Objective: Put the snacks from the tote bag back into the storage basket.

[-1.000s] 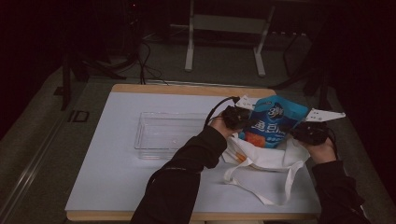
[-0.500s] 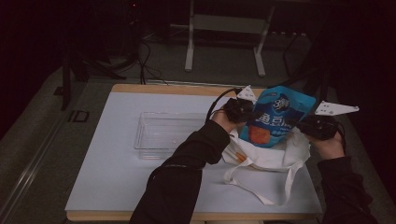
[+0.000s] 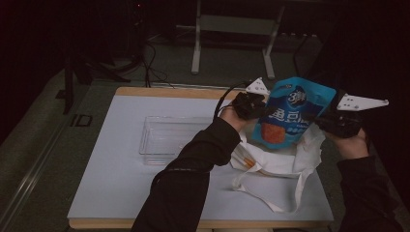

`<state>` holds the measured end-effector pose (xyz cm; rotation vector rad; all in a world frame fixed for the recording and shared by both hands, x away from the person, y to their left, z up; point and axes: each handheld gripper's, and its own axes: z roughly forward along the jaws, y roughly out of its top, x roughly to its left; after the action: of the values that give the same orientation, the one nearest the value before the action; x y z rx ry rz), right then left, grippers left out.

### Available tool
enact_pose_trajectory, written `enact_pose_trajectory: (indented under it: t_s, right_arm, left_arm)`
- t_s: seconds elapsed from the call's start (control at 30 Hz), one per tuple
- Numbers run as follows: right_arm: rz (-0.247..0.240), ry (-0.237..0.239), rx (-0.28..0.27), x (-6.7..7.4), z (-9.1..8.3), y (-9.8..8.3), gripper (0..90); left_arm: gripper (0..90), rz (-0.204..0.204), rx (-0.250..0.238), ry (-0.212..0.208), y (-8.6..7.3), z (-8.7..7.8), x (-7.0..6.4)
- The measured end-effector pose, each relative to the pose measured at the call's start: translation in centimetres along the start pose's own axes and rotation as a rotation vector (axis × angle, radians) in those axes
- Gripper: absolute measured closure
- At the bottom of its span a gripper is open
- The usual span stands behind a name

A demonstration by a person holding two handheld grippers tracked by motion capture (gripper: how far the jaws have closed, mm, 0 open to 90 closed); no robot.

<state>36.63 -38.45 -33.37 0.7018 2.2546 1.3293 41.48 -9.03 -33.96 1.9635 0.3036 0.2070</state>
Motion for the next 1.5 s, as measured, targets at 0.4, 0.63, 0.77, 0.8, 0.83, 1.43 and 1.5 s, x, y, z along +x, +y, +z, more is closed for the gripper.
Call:
enact_pose_trajectory:
  t_s: [0.4,0.63,0.77,0.8,0.83,1.43,1.5]
  right_arm:
    - [-0.045,0.037,-0.021,1.3,-0.1,3.1,88.7]
    - [-0.072,0.071,-0.026,2.3,0.6,4.9,88.8]
    - [-0.09,0.089,-0.029,3.0,1.4,5.9,88.8]
    - [-0.092,0.098,-0.032,3.2,1.6,6.2,88.7]
    - [-0.092,0.098,-0.032,3.2,1.6,6.2,88.7]
    - [-0.156,0.207,-0.044,7.1,7.4,10.3,88.7]
    - [-0.159,0.217,-0.046,7.5,8.0,10.7,88.8]
  left_arm:
    - [90.0,0.013,-0.012,0.001,1.2,-3.6,-0.1]
    - [90.0,0.021,-0.005,0.004,1.5,-6.2,-0.1]
    - [90.0,0.021,-0.002,0.017,1.3,-7.9,0.1]
    - [90.0,0.022,-0.004,0.023,1.3,-8.2,0.0]
    - [90.0,0.022,-0.004,0.023,1.3,-8.2,0.0]
    - [90.0,0.006,0.016,0.106,-1.3,-16.2,1.0]
    - [90.0,0.003,0.021,0.119,-1.6,-16.9,1.1]
